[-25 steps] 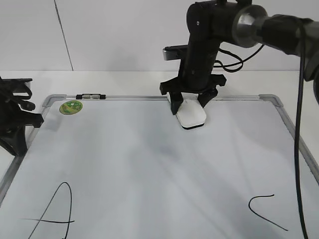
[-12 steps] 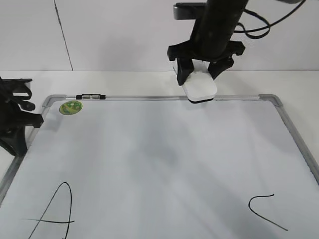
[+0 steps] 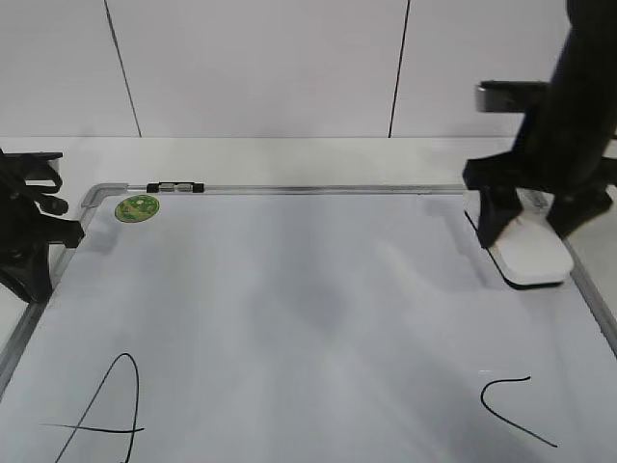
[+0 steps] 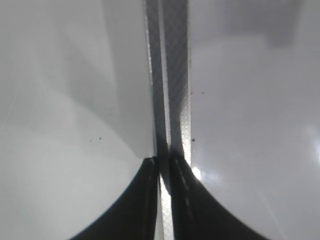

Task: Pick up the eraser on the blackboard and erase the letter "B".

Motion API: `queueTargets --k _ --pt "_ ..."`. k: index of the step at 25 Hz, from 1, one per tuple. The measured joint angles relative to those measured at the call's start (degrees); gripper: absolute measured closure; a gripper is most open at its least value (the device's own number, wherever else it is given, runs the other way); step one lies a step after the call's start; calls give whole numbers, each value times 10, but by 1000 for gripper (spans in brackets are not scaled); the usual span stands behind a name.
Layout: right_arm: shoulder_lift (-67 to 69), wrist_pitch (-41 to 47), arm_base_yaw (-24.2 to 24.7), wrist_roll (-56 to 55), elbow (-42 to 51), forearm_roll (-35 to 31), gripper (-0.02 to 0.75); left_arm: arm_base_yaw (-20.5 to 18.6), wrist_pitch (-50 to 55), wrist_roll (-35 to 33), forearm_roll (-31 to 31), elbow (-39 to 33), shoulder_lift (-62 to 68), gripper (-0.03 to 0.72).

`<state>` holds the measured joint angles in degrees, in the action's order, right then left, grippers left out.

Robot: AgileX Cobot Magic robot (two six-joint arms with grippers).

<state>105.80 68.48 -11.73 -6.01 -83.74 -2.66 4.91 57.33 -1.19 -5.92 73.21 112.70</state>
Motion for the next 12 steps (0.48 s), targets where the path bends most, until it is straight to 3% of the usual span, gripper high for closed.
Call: queueTargets --k 6,12 --pt "-56 -61 86 77 143 -67 206 0 1 0 0 0 0 638" --pt "-58 -89 144 134 176 -91 206 0 2 0 0 0 0 636"
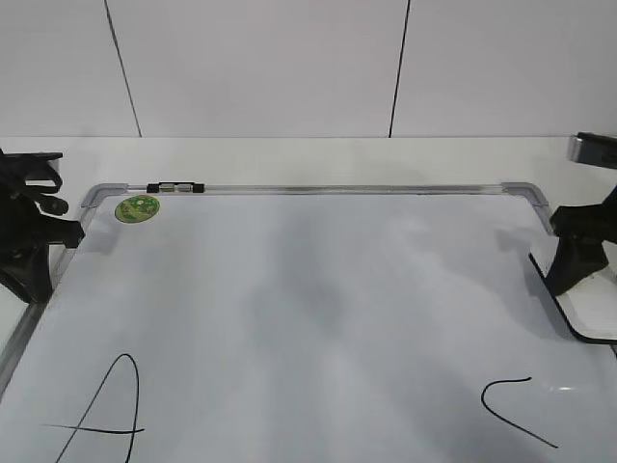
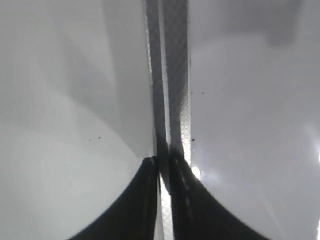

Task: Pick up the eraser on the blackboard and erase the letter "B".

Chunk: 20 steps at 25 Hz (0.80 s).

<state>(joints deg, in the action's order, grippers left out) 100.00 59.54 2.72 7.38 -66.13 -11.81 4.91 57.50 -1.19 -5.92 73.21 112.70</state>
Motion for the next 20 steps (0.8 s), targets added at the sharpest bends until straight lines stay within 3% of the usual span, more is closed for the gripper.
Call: queueTargets --k 20 --pt "24 -45 2 30 1 6 206 0 1 0 -1 0 0 634"
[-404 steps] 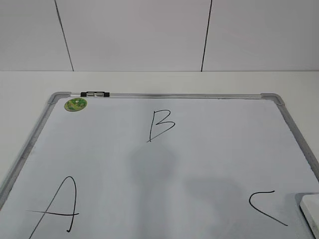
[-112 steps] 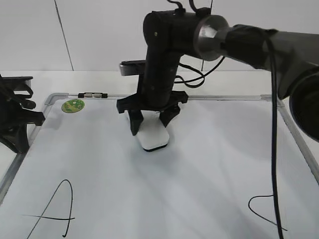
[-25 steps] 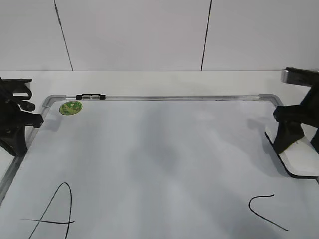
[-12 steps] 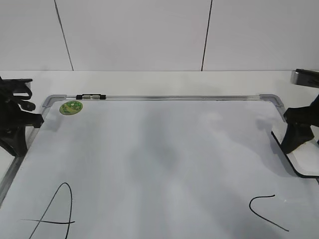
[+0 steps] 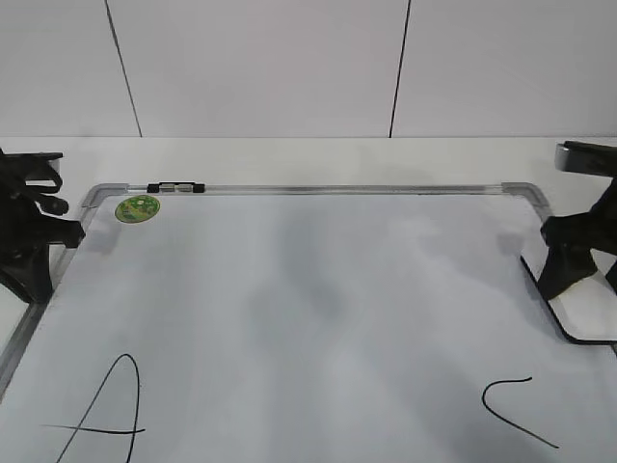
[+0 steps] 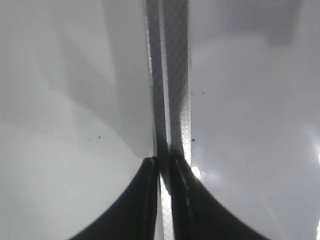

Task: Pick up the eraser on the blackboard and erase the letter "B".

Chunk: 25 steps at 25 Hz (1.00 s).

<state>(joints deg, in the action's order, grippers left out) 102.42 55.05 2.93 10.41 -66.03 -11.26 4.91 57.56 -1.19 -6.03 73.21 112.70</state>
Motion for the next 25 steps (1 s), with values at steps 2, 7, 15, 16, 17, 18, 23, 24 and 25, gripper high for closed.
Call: queueTargets --k 2,7,15,16,17,18,23,24,25 --pt "7 0 0 0 0 1 206 0 0 0 0 0 0 634" --pt "10 -1 0 0 0 1 206 0 0 0 0 0 0 633" --pt "11 2 0 0 0 1 206 0 0 0 0 0 0 633" --pt "11 2 0 0 0 1 202 0 0 0 0 0 0 633" --pt "11 2 0 0 0 1 192 0 0 0 0 0 0 633" --pt "12 2 0 0 0 1 172 0 0 0 0 0 0 633" --pt "13 19 0 0 -4 0 86 0 0 0 0 0 0 631" --pt "13 31 0 0 -12 0 86 0 0 0 0 0 0 631" --pt "13 46 0 0 -23 0 86 0 0 0 0 0 0 631"
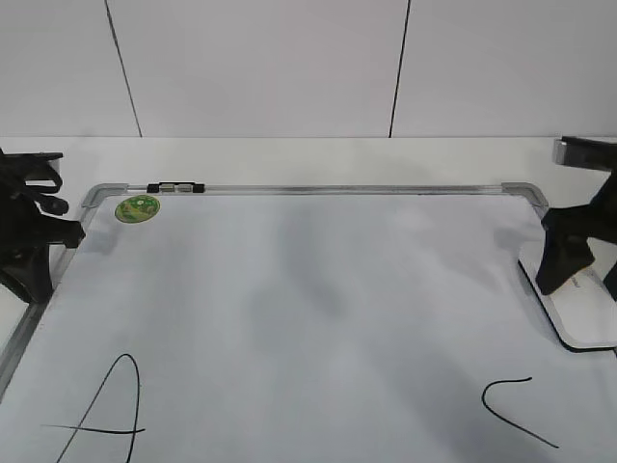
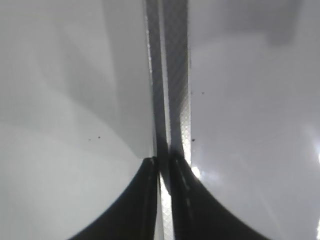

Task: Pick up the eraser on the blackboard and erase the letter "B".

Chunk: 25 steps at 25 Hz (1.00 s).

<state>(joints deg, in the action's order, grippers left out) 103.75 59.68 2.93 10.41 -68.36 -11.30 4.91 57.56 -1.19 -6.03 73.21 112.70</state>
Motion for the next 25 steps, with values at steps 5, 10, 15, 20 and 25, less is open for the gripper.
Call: queueTargets --k 5,10,15,20,25 --pt "0 80 0 -3 -78 0 87 0 0 0 0 0 0 629" --pt "-1 92 0 -22 -124 -3 94 0 0 0 0 0 0 622" --pt "-11 99 0 -40 -124 -3 132 0 2 -2 0 2 1 501" --pt "-47 100 0 -45 -124 -3 148 0 16 -3 -1 21 0 335" --pt "-109 101 0 -46 -119 -3 149 0 80 -6 0 54 -22 323"
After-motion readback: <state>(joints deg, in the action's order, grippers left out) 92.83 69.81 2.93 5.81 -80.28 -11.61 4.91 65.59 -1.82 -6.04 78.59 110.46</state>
